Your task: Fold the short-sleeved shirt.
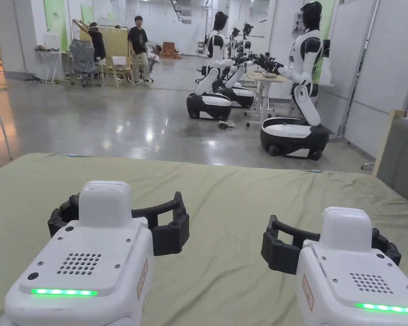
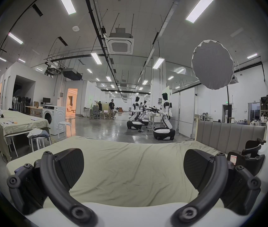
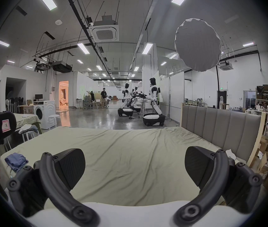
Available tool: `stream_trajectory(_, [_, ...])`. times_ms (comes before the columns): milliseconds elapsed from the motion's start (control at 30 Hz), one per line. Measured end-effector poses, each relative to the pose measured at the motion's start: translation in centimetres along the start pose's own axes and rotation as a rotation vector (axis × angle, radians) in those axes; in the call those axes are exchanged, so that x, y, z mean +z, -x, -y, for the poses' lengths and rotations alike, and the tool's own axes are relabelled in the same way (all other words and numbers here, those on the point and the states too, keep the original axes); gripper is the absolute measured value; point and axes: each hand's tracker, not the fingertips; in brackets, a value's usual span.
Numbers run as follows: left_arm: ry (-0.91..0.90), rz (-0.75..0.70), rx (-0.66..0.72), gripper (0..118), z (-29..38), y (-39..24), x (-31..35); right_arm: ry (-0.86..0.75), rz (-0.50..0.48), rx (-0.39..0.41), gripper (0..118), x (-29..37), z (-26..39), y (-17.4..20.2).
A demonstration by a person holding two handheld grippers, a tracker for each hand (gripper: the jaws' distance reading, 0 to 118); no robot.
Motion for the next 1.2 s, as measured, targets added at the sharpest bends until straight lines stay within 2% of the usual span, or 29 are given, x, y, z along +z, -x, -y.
stream_trajectory(500, [0.025,-0.014,-0.022,117,0.8,-0.4,-0.8,0.009,-0.014,0.014,118,-0.4,0.2,-0.2])
stream_trajectory(867, [0.046,-0.018,-0.037,117,1.3,-0.5,-1.1,-0.014,-0.021,0.067,118,-0.4,0.2,1.3])
stream_trajectory(1200, [0.028,-0.022,-0.033,117,0.7,-0.1,-0.9,-0.040,-0.037,0.073,118,-0.1,-0.3,2.0])
